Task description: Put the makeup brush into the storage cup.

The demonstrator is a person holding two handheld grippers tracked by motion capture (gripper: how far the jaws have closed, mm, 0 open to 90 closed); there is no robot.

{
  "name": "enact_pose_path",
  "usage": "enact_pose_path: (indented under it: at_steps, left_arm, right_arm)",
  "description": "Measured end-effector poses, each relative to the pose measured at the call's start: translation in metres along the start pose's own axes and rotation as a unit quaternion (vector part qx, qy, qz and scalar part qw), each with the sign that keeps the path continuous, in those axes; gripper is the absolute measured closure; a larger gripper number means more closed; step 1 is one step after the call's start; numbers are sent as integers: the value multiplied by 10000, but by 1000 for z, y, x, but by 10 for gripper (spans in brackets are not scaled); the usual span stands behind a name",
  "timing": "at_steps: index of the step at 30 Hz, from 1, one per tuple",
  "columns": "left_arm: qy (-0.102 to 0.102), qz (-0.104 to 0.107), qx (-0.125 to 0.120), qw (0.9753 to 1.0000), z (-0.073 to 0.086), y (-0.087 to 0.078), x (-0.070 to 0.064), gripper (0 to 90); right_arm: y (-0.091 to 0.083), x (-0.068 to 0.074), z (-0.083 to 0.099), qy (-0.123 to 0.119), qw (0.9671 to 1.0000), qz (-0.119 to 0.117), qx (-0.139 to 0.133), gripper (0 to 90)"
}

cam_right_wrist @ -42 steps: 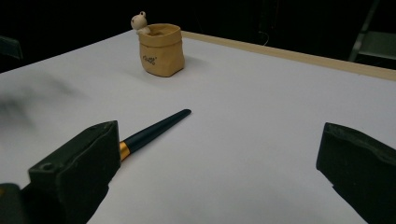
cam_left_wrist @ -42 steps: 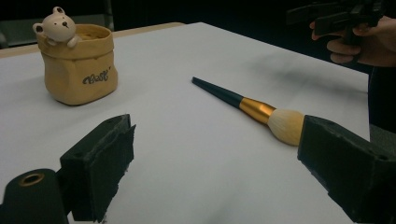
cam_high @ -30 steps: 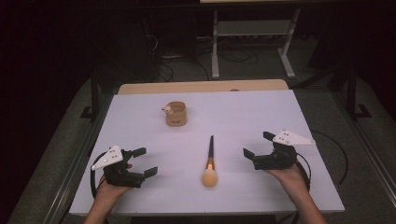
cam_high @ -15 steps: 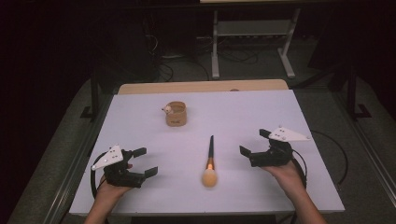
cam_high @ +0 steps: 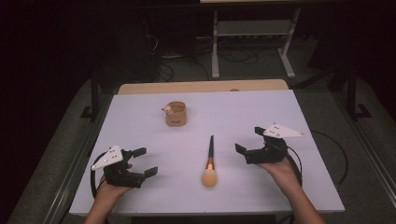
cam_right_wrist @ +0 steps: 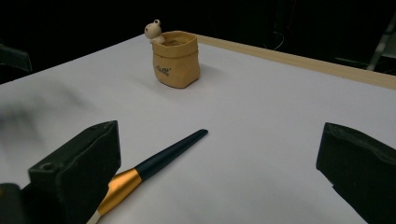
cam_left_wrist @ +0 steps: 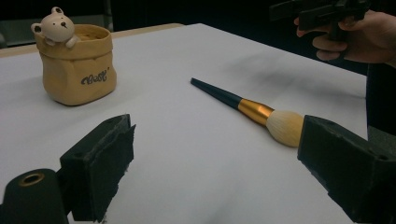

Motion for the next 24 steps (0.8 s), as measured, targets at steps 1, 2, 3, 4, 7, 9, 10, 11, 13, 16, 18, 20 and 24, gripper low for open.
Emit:
enact_pose_path:
  at_steps: [1,2,3,4,7,9,10,11,13,16,18,20,24]
  left_arm:
    - [8,-2,5,10000,0,0,0,101]
    - [8,-2,5,10000,0,0,0,101]
    - [7,-2,10,10000,0,0,0,101]
    - [12,-4,21,10000,0,0,0,101]
    - [14,-3,22,10000,0,0,0,101]
    - [16,2,29,10000,0,0,0,101]
    - [9,7,-8,10000,0,0,0,101]
    - [16,12,-2,10000,0,0,0,101]
    - [29,15,19,10000,0,0,-1,101]
    - [20,19,28,10000,1,0,-1,101]
    - [18,12,19,10000,0,0,-1,101]
    - [19,9,10,10000,0,0,-1,101]
    - [16,10,9,10000,0,0,0,101]
  right_arm:
    - [1,0,0,2,10000,-4,-2,0]
    - [2,0,-1,-10,10000,-3,-1,0]
    - [2,1,-1,7,10000,-11,-4,0]
    - [2,1,-1,7,10000,-11,-4,0]
    - [4,1,-3,-11,10000,-15,-5,0]
    - [5,2,-4,-1,10000,-29,-12,0]
    - [6,2,-4,3,10000,-39,-17,0]
    - [6,2,-5,18,10000,-47,-10,0]
    - [7,3,-6,-24,10000,-57,3,0]
    - [9,4,-7,-18,10000,-87,6,0]
    - [11,5,-8,-41,9999,-95,3,0]
    - [13,5,-10,-31,9999,-105,-16,0]
    - [16,7,-12,-38,9999,-133,-2,0]
Point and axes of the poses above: each handheld gripper's, and its own axes: y roughly forward along the jaws, z roughly out of its underside, x roughly to its left, the point moved 8 cm from there along y, roughly forward along the jaws, and after that the axes turned 3 degrees about -z, right-handed, at the moved point
